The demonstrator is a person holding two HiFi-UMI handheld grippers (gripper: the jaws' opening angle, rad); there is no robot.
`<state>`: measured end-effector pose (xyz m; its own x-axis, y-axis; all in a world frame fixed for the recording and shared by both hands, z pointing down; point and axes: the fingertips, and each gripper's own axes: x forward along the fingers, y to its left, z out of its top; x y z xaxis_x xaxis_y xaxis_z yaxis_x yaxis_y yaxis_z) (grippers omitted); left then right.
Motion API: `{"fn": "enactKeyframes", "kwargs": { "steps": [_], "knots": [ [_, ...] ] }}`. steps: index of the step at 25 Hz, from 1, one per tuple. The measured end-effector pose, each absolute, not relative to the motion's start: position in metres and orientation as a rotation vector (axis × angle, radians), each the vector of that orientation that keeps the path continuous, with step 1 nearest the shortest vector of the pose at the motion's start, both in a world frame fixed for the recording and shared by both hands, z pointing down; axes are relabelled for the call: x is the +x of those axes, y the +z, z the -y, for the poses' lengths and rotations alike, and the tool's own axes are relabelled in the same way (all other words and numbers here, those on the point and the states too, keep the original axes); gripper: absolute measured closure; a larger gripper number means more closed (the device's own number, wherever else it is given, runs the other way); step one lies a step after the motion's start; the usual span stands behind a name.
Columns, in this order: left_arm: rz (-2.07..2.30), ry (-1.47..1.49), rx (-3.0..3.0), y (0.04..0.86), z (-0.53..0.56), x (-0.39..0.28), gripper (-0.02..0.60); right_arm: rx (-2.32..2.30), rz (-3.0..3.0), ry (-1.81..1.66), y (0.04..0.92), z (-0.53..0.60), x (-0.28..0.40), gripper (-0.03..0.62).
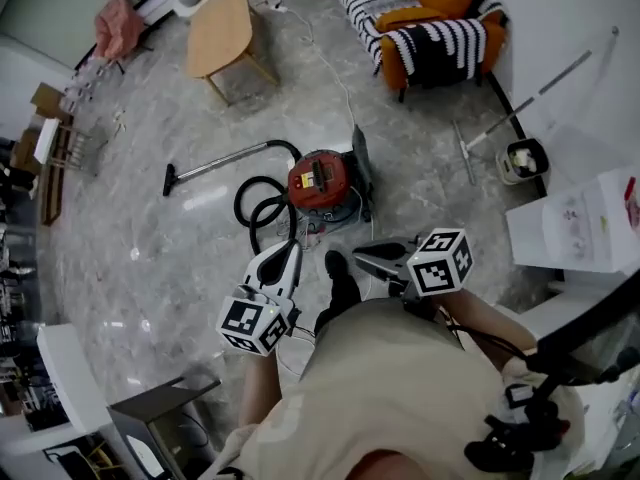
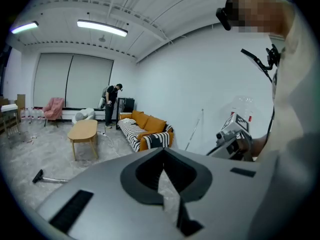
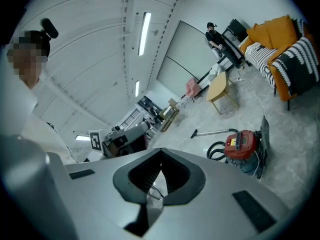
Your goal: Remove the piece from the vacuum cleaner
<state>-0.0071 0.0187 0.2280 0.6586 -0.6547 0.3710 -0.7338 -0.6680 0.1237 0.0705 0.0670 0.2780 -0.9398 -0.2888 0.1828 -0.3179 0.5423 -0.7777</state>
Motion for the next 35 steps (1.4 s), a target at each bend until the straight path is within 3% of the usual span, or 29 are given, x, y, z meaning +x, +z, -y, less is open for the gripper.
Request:
{"fn": "enactKeyframes", "kwargs": {
  "steps": [21, 35],
  "knots": [
    [0.885, 0.364, 2.638, 0.251, 0.142, -0.142, 0.577, 0.819, 2.508, 1.242, 0.290, 0.084, -0.062, 0.592],
    [0.784, 0.398, 2.622, 0.276, 0.180, -0.131, 0.577, 0.940, 2.388, 1.309, 0.317, 0.117, -0.051, 0.592]
  ]
}}
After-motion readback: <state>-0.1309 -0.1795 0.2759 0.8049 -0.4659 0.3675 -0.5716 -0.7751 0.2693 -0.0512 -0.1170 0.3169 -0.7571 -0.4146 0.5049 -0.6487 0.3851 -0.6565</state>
